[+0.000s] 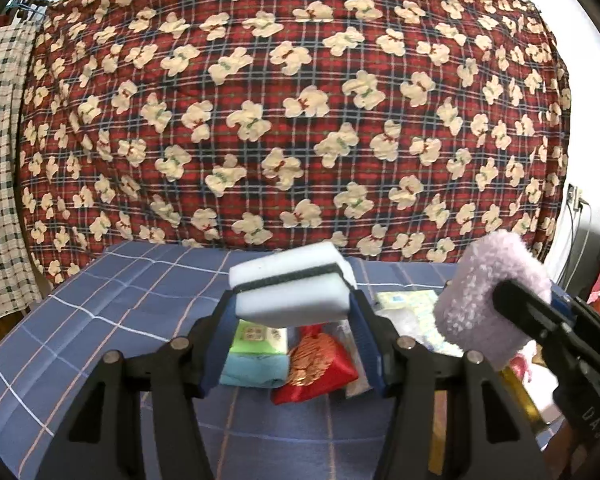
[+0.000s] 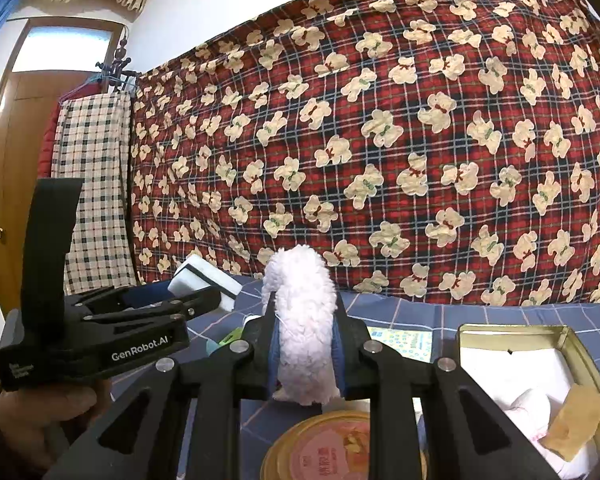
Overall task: Organize soft objects
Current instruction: 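Carry the striped sponge and pink puff over the gold tin tray with both tools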
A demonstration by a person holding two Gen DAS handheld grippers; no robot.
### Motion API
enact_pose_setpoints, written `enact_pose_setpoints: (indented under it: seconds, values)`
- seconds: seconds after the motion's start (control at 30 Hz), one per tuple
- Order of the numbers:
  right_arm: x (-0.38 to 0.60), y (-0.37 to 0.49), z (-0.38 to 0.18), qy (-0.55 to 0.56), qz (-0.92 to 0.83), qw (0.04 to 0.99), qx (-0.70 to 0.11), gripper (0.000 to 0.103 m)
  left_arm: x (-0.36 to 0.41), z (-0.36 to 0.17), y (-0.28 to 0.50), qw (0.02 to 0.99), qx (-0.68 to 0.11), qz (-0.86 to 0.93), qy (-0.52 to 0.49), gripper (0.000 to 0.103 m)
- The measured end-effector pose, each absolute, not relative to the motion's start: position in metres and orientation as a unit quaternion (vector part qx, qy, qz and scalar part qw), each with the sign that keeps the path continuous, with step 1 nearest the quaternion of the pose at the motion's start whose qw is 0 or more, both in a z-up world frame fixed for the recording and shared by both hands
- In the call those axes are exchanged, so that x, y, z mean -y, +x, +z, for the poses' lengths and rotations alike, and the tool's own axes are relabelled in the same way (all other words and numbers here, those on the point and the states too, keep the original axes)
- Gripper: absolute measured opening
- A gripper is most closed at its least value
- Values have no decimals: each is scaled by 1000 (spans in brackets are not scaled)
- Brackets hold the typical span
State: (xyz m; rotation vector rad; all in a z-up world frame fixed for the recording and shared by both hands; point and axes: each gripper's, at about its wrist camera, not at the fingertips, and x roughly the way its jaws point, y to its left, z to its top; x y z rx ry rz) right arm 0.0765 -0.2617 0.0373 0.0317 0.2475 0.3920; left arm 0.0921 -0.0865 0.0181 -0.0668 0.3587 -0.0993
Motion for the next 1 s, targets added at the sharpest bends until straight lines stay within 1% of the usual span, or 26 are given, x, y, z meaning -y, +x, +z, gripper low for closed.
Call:
enact_pose_setpoints:
  seconds: [0.3,0.63,1.0]
  values:
    - [274,75,48,27,183,976,-118,24,106,32,97,978,-187,-81,-36,55]
    - [334,80,61,59,135,981,-125,24,160,42,105,970,-195,-144,-24,55]
    - [393,91,52,85,84,981,-154,24,220,43,119,953,-223,-205,0,55]
